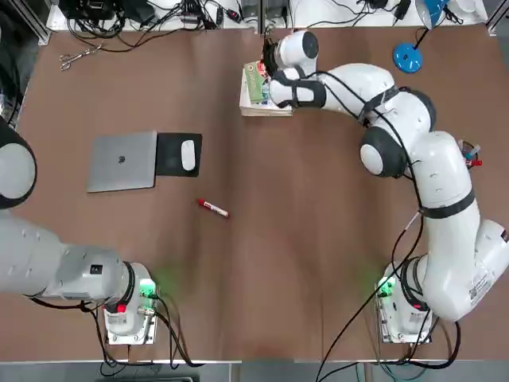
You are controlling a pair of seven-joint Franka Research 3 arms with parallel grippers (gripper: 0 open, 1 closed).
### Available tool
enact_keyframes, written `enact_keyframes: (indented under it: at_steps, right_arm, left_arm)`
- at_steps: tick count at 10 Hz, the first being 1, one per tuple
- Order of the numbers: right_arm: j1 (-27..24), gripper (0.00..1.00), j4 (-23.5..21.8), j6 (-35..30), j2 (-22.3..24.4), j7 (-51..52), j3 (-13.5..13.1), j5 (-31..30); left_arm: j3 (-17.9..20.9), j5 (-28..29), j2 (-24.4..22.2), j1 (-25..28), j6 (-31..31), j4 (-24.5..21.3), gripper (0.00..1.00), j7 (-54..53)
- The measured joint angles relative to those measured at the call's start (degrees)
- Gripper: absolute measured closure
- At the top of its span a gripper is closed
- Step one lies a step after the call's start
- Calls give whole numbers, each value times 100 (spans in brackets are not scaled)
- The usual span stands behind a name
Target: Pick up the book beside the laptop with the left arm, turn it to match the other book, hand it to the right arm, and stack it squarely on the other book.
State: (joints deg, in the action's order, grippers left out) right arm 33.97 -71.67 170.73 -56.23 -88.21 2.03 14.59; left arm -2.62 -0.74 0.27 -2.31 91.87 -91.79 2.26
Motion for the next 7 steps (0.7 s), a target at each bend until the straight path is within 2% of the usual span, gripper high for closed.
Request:
enact_keyframes:
  at_steps: [3,5,7]
  right_arm:
    - [-222,100,-40,-214,197,115,-110,-179]
    - [-488,100,-103,-425,197,152,-122,-798]
    - [-627,100,-236,-642,195,180,-123,-1100]
  left_arm:
    - [-2,1,-4,9,-1,-2,3,4]
    - [3,2,-6,20,-3,-1,1,4]
    - [4,2,-5,23,-3,4,1,5]
